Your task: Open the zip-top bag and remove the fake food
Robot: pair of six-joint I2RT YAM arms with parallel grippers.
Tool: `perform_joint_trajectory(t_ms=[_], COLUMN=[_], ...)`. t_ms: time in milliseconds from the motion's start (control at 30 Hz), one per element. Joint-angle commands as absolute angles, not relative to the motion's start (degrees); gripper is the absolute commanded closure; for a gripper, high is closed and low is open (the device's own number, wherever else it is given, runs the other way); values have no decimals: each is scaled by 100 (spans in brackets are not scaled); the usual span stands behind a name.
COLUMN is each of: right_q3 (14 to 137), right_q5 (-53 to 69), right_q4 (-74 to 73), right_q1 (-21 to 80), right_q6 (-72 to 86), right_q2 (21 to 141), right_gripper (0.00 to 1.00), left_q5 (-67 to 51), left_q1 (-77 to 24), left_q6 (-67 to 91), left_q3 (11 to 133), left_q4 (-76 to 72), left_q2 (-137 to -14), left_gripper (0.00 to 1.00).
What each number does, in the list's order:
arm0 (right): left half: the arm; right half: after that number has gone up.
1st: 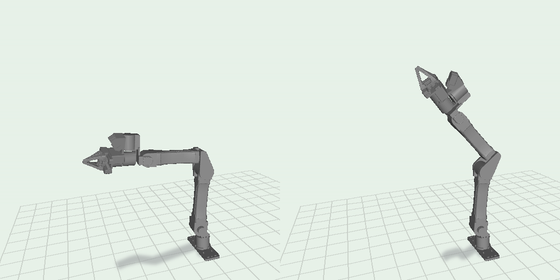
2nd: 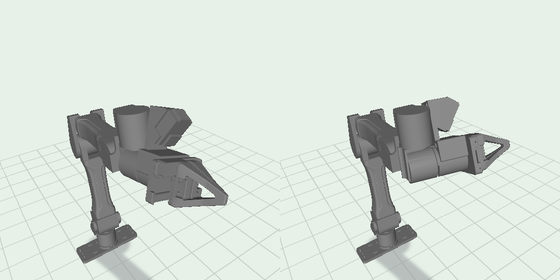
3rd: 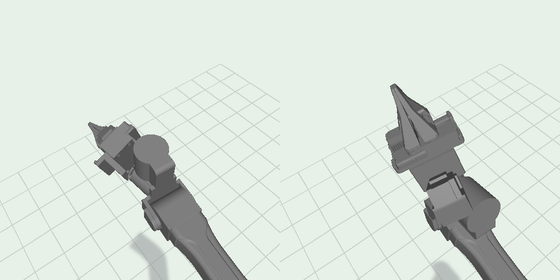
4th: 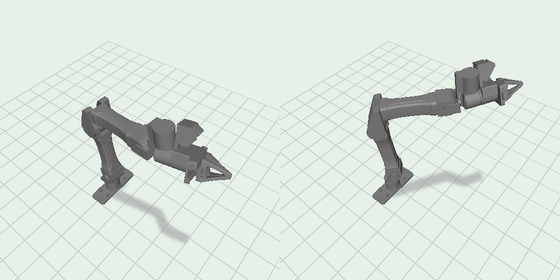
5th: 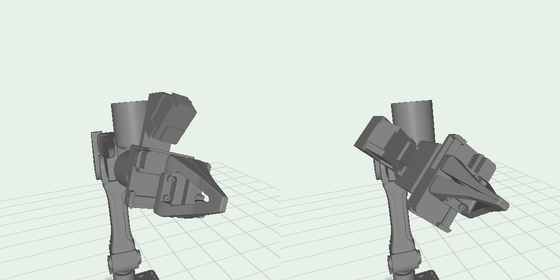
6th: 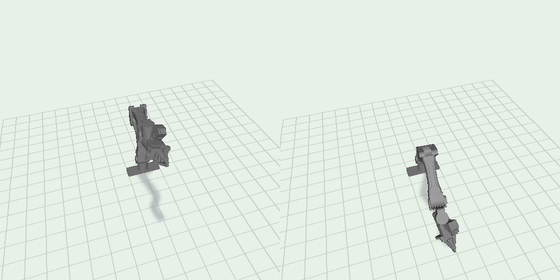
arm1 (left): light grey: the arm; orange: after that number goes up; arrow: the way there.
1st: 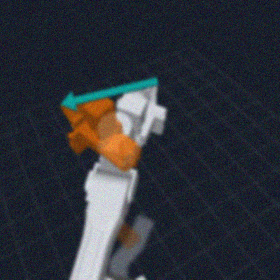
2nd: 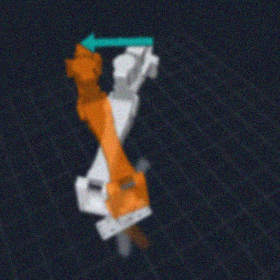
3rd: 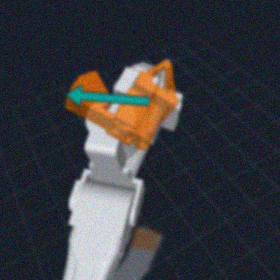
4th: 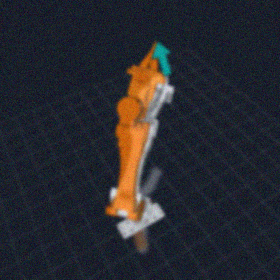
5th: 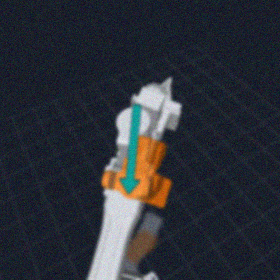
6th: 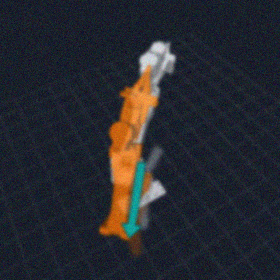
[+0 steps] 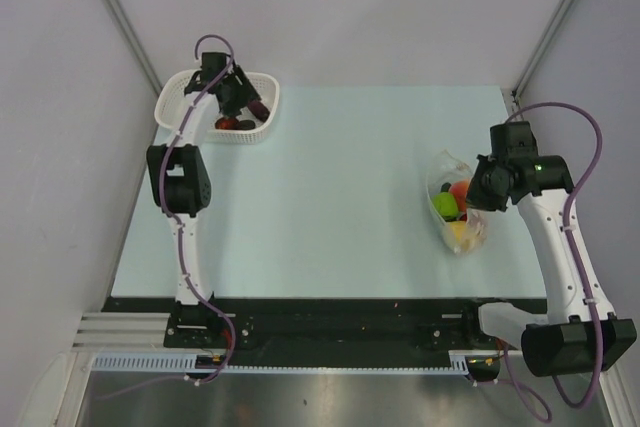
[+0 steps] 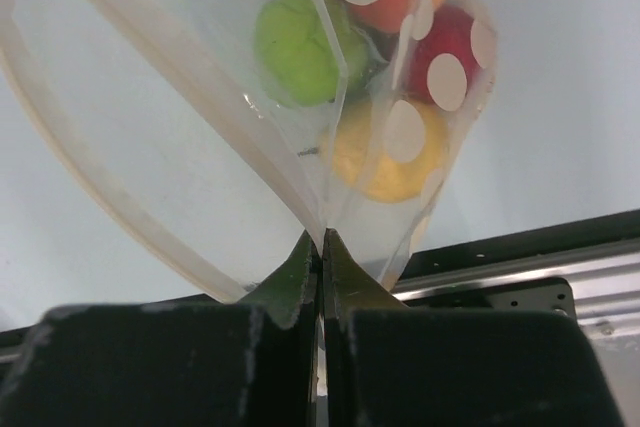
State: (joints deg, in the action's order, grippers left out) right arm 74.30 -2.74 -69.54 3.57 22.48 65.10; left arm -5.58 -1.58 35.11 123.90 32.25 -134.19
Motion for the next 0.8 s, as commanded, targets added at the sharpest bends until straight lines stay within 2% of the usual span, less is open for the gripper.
perform_joint_trajectory(t_ms=[0,67,100,200,233,367,500,767], right_q3=[7655,7655,7655,7655,7655,7655,7594,7541], right_q5=[-61,176,202,281,368,589,659,685], right_q4=[-6645,-6583,-6574,-6487,-6425,-6337,-6302,-6231], right_q1=[536,562,589,677,703,817,835,835], right_q6=[2399,2391,2382,2382,2399,2487,2487,2461], right_q2=[6548,6548,6548,6565,6565,6565,6574,6565], right_gripper=[100,100,100,100,100,100,100,100], left_q5=[-456,-859,-1001,-1686,-1879,-2329,-2417,-2663], left_q1=[-308,-456,-561,-1255,-1701,-2889,-4189,-4948], left_q6=[3094,3050,3050,3181,3347,3778,4052,3464], left_q3=[12060,11419,11147,9865,9226,8333,8323,10080], left_q4=[3480,3359,3288,2657,2428,1488,1072,1810], left_q2=[-12238,-11779,-11273,-10462,-10007,-9300,-9456,-11212], left_gripper=[33,42,53,67,69,78,83,87])
